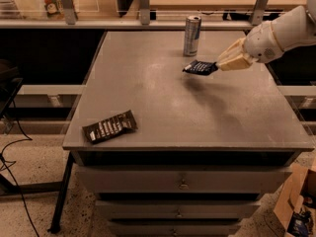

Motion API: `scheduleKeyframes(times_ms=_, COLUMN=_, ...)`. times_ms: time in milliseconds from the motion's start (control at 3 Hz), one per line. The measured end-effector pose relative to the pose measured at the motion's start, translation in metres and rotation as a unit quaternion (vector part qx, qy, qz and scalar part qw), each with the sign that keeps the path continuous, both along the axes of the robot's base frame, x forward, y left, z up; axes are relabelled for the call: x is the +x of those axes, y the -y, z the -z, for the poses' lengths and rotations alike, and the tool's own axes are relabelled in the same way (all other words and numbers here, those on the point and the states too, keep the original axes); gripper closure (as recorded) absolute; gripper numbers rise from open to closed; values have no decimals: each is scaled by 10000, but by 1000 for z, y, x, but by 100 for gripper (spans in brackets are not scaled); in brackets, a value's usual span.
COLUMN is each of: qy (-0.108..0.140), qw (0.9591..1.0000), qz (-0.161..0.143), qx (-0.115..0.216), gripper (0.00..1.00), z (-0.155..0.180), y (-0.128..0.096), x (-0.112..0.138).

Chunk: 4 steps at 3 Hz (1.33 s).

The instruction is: Move rxbar blueberry near rxbar chocolate

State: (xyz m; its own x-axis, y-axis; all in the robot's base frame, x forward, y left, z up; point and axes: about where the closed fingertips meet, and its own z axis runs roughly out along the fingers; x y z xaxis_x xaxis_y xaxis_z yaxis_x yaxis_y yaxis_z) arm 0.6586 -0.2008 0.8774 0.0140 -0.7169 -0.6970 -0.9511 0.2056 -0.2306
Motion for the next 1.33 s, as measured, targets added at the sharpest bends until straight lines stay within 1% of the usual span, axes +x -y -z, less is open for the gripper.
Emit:
scheduleKeyframes(times_ms=333, qy=375, qw=9983, qz=-207, qx=387, gripper=100, z=-36, y=-7, x=2)
scheduleKeyframes(times_ms=667, qy=565, qw=9949, qz=-485, qx=683, gripper=100, z=-59, y=-22, x=0)
scheduleKeyframes(times_ms=1000, qy=601, qw=9877, qz=-1034, qx=1006, gripper=100, z=-70, y=-55, x=-1)
scheduleKeyframes(times_ms=1333, qy=643, qw=9769, qz=-1706, qx=1113, gripper=100, z=-76, y=-96, x=-6)
